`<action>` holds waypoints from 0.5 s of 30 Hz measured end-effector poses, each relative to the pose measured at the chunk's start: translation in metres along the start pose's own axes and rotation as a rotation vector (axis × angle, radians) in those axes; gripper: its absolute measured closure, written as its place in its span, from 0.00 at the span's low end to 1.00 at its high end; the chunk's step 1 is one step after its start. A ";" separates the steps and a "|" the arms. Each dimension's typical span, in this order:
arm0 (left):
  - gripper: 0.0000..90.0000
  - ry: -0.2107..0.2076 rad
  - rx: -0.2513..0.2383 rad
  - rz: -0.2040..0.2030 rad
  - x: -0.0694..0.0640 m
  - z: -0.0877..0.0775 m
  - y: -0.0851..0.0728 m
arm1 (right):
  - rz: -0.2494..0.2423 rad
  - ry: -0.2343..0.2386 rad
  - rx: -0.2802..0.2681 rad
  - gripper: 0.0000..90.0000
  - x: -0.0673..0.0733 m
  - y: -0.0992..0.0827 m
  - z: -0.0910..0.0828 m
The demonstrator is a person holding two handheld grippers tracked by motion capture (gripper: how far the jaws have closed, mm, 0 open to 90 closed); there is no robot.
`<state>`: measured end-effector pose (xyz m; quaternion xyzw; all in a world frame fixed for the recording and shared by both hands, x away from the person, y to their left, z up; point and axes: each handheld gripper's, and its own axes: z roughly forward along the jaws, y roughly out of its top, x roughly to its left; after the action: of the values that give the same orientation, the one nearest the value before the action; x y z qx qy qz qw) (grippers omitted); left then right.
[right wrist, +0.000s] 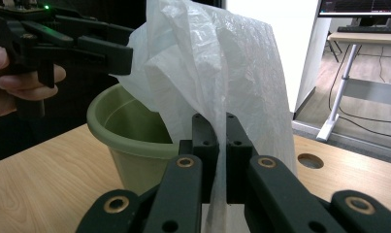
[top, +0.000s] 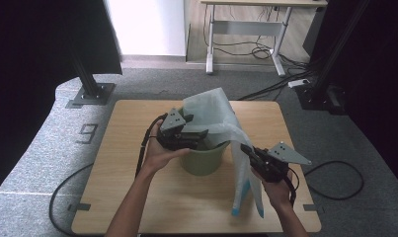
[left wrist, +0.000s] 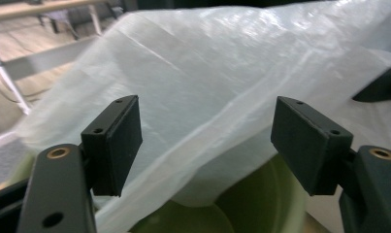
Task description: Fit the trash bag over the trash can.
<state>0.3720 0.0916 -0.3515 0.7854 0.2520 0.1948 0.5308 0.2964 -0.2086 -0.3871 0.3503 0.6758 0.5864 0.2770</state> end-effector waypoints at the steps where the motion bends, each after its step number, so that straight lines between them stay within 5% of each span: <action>1: 0.31 -0.012 0.010 -0.002 -0.001 0.002 -0.001 | 0.001 0.000 -0.001 0.95 0.000 0.000 0.000; 7: 0.63 -0.004 0.062 -0.044 -0.001 0.011 -0.008 | 0.001 0.006 -0.004 0.95 0.001 0.001 0.001; 11: 0.91 -0.055 0.074 -0.085 0.001 0.014 -0.011 | 0.004 0.003 -0.008 0.95 0.000 0.002 0.001; 15: 0.98 -0.119 0.118 -0.119 -0.002 0.019 -0.016 | 0.005 0.001 -0.015 0.95 -0.001 0.004 0.001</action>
<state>0.3780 0.0810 -0.3739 0.8091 0.2773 0.1007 0.5083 0.2981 -0.2089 -0.3836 0.3499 0.6706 0.5922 0.2778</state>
